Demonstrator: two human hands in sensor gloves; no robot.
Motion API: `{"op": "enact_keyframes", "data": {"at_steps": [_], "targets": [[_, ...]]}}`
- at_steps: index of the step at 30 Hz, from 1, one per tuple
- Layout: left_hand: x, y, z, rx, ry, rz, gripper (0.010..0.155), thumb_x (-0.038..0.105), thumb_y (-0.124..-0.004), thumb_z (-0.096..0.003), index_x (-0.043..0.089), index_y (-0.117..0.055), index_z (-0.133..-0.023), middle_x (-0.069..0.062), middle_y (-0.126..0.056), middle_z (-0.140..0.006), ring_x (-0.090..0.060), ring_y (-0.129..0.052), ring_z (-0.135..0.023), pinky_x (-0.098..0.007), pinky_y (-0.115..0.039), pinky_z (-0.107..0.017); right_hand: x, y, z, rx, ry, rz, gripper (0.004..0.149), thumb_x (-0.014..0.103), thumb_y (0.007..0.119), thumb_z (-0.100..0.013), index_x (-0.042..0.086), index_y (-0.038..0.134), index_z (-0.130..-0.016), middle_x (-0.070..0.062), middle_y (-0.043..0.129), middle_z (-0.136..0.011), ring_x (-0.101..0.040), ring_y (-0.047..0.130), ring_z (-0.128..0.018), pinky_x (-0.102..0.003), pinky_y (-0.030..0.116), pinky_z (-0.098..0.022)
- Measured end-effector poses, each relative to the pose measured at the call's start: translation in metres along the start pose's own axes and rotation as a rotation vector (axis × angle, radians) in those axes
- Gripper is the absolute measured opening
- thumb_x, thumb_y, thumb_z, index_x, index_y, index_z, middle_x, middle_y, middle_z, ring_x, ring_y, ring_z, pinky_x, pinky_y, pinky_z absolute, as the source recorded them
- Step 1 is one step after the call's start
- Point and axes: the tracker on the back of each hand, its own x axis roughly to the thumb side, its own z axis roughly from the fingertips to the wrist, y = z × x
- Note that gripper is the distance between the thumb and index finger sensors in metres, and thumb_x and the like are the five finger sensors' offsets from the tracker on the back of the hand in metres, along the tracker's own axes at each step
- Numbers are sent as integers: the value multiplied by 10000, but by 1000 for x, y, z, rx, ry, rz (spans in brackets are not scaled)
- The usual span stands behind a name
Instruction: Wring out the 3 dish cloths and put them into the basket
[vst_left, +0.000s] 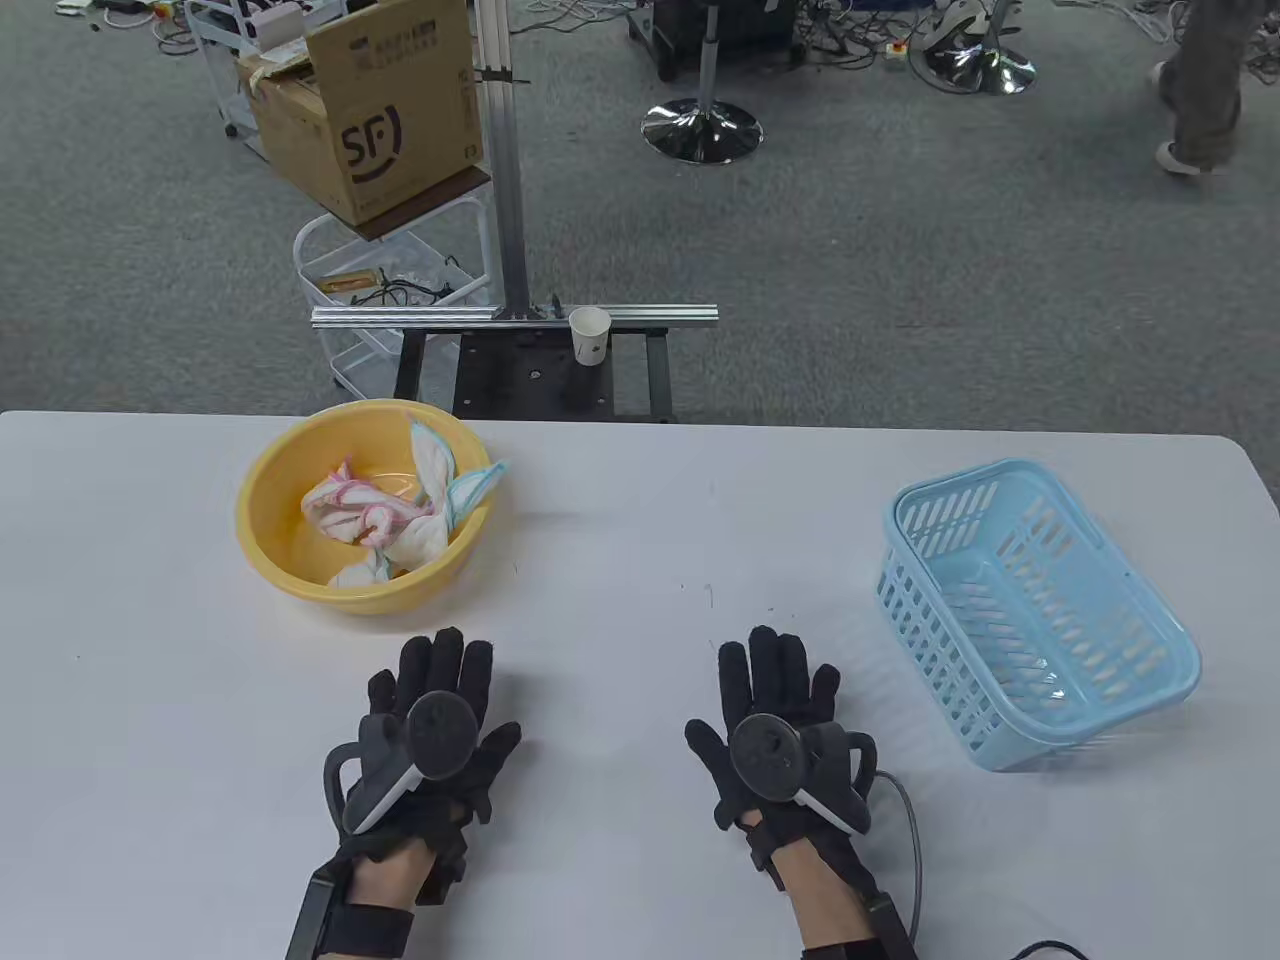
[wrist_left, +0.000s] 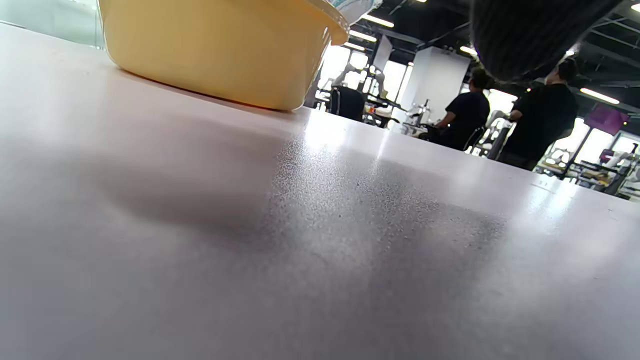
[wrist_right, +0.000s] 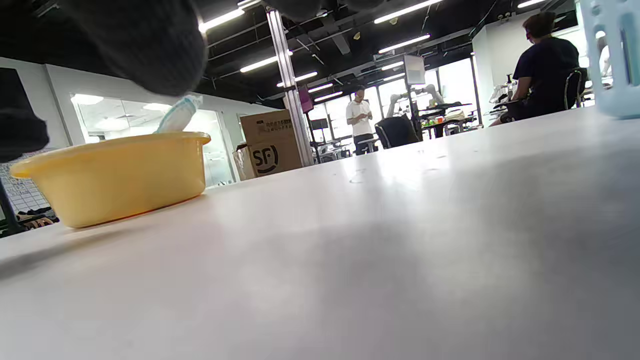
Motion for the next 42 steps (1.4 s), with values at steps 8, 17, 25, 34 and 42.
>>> {"op": "enact_keyframes", "data": {"at_steps": [8, 17, 25, 34, 42], "targets": [[2, 1, 0, -3, -4, -7, 907, 658, -750, -431, 471, -171, -1103, 190, -86, -1174, -177, -41, -1151, -565, -139, -816, -3, -1, 2, -2, 18, -18, 837, 591, 719, -536, 158, 272, -1095, -212, 203, -1156, -514, 208, -1065, -764, 255, -682], [1, 1, -1, 2, -2, -1, 905, 658, -750, -431, 471, -173, -1103, 189, -86, -1174, -177, -43, -1150, -565, -141, -816, -3, -2, 2, -7, 19, -28, 837, 591, 718, -537, 156, 270, -1095, -214, 204, -1155, -513, 209, -1065, -764, 257, -682], [-1, 1, 1, 2, 13, 9, 906, 654, -751, -432, 462, -175, -1104, 182, -96, -1176, -183, -57, -1152, -563, -149, -817, -3, -1, 2, 0, 23, -50, 837, 590, 718, -537, 155, 269, -1094, -216, 206, -1155, -516, 213, -1064, -764, 260, -682], [0, 25, -9, 26, 57, 69, 908, 649, -752, -437, 448, -172, -1107, 161, -119, -1183, -200, -97, -1158, -556, -177, -824, -3, -4, 1, -14, 6, -33, 837, 586, 720, -538, 153, 268, -1094, -216, 209, -1155, -516, 220, -1063, -763, 268, -684], [8, 73, -46, 29, 99, 91, 915, 646, -755, -439, 438, -165, -1108, 160, -122, -1184, -202, -104, -1160, -553, -184, -827, -3, -4, 1, -20, 0, -68, 838, 585, 720, -539, 151, 267, -1094, -217, 209, -1155, -518, 223, -1062, -761, 269, -686]]}}
